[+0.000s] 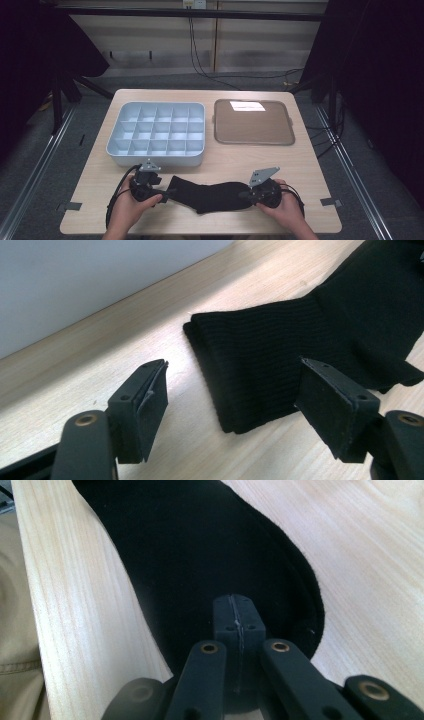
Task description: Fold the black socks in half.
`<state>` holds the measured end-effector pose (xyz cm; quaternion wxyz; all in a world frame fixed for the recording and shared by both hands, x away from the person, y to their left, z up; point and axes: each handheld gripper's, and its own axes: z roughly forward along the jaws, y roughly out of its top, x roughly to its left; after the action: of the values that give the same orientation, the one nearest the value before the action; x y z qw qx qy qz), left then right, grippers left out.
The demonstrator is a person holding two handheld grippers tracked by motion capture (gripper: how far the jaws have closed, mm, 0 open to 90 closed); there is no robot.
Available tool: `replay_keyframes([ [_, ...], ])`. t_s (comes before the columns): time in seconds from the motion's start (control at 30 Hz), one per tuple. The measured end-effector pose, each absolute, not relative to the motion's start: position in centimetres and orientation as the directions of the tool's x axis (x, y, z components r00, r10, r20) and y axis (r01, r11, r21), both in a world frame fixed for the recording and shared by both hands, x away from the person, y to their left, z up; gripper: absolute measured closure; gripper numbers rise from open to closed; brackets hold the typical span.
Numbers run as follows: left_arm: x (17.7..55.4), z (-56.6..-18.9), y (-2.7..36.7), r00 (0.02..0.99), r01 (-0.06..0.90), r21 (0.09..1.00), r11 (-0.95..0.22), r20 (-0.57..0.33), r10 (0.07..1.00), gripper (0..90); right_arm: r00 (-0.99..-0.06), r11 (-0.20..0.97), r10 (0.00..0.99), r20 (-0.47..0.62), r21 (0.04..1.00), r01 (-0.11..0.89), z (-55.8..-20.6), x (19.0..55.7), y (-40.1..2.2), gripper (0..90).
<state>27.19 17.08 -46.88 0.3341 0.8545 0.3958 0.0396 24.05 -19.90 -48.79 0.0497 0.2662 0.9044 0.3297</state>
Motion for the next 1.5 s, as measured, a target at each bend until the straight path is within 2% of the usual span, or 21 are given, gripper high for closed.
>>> replay_keyframes([
  [0.27, 27.1, -47.4, 16.5, 0.691, 0.649, 0.582, -0.49, -0.181, 0.7, 31.2, -0.853, 0.646, 0.516, 0.077, 0.619, 0.447, -48.8, 24.0, -19.8, 90.0],
  [0.5, 27.4, -48.1, 15.9, 0.691, 0.648, 0.56, -0.516, -0.149, 0.707, 37.1, -0.853, 0.645, 0.515, 0.084, 0.618, 0.45, -48.8, 24.0, -19.8, 90.0],
  [0.83, 27.8, -48.0, 15.8, 0.674, 0.677, 0.518, -0.522, -0.151, 0.723, 59.2, -0.862, 0.655, 0.5, 0.085, 0.613, 0.441, -48.8, 23.9, -19.6, 90.0],
  [1.17, 28.2, -48.0, 16.3, 0.651, 0.704, 0.508, -0.496, -0.181, 0.738, 67.4, -0.867, 0.652, 0.488, 0.1, 0.619, 0.438, -48.9, 23.7, -19.0, 90.0],
  [1.37, 28.5, -47.7, 16.6, 0.631, 0.727, 0.503, -0.467, -0.224, 0.742, 74.2, -0.872, 0.655, 0.48, 0.098, 0.622, 0.43, -48.9, 23.7, -19.0, 90.0],
  [1.5, 28.5, -46.9, 16.6, 0.636, 0.72, 0.515, -0.465, -0.222, 0.739, 79.6, -0.87, 0.652, 0.483, 0.102, 0.622, 0.435, -48.9, 23.7, -19.0, 90.0],
])
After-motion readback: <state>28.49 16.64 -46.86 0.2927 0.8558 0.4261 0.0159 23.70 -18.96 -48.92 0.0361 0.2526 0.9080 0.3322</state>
